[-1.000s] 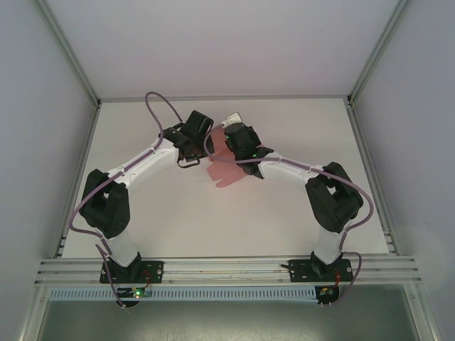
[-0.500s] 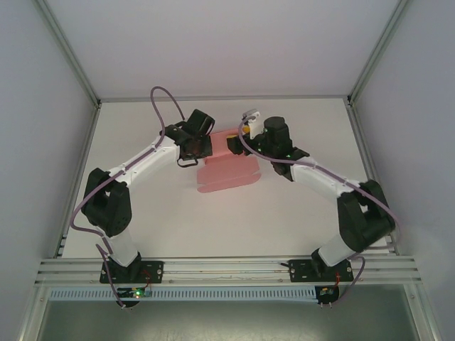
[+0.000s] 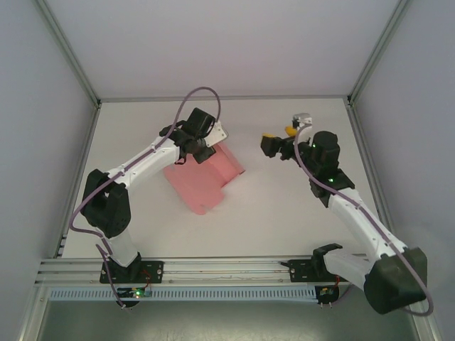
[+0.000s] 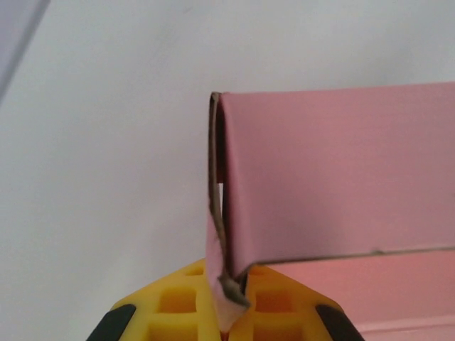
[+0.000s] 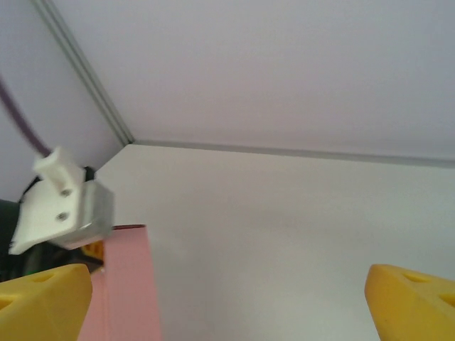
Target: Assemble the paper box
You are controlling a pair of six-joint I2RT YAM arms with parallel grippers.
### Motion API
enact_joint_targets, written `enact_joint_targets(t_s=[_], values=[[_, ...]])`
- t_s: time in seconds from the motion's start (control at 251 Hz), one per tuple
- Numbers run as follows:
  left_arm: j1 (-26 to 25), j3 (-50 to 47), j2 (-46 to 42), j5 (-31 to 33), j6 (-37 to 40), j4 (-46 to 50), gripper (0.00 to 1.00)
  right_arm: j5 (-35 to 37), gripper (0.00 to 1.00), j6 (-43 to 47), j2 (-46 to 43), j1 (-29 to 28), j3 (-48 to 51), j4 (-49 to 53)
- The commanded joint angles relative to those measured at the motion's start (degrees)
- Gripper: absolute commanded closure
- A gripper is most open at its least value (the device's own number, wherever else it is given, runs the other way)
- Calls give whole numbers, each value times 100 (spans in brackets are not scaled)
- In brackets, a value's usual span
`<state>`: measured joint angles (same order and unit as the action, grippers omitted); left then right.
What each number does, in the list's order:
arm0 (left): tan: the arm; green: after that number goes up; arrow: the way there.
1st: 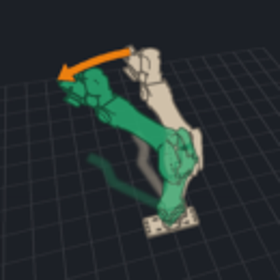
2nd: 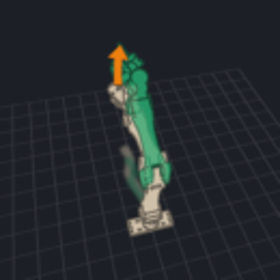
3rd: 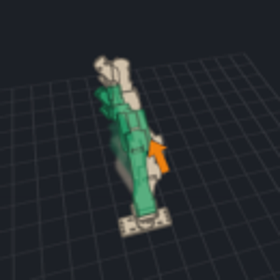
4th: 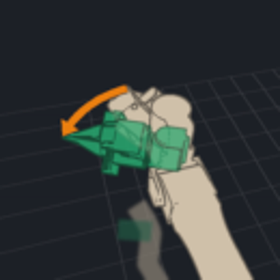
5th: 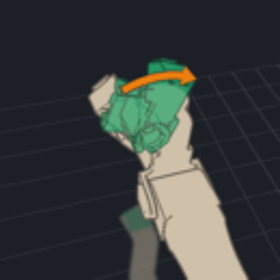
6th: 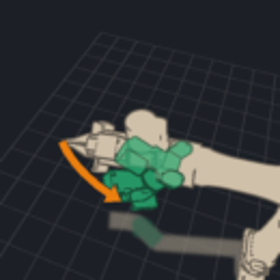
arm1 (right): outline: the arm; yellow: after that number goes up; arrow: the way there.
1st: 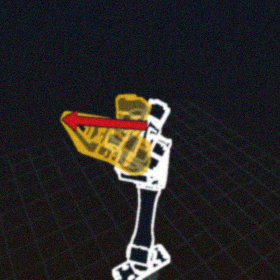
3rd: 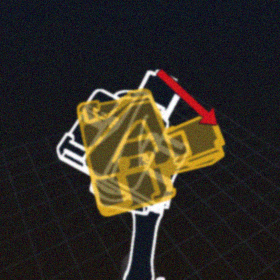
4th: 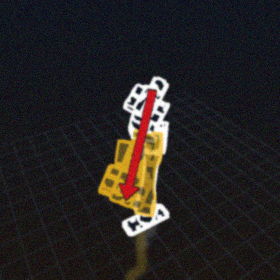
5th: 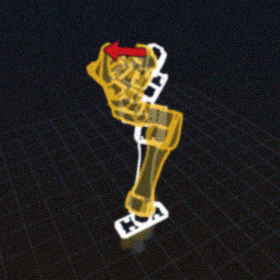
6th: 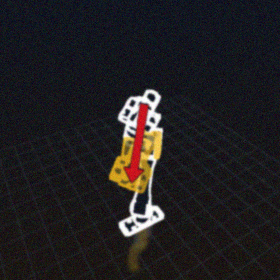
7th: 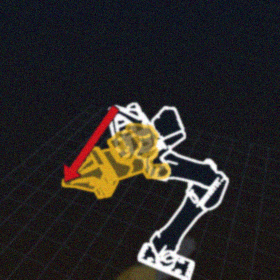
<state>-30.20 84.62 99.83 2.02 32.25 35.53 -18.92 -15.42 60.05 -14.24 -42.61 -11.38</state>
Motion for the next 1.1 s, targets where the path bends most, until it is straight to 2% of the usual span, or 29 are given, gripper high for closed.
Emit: enact_joint_targets(t_s=[0.0, 0.1, 0.239, 0.423, 0.547, 0.69, 0.822, 0.914, 1.006, 1.097], values=[[-106, -55, -276, -557, 3419, 249, 100, -45, 2, -328, -392, 103, 432, 111], [-299, -172, -325, -535, 5042, 460, 100, -166, 2, -344, -685, 180, 668, 237], [-546, -115, -260, -477, 6140, 77, 99, -57, 2, -252, -1051, 255, 784, 656], [-1013, -299, 264, 814, 7668, -467, 99, 165, 2, -221, -1429, 349, 1100, 672], [-1095, -559, 449, 930, 8309, -852, 100, 444, 2, -362, -1551, 461, 1269, 674], [-1215, -897, 477, 772, 9170, -1129, 100, 268, 2, -358, -1540, 566, 1325, 632], [-1420, -878, 664, 688, 9196, -1030, 99, 196, 2, -382, -1468, 598, 1408, 565], [-1513, -862, 778, 681, 9199, -915, 92, 180, 2, -400, -1459, 649, 1488, 506], [-1549, -767, 842, 659, 9061, -900, 70, 114, 2, -431, -1449, 692, 1520, 462], [-1558, -604, 881, 719, 8873, -795, 57, 81, 2, -453, -1437, 732, 1536, 461]])
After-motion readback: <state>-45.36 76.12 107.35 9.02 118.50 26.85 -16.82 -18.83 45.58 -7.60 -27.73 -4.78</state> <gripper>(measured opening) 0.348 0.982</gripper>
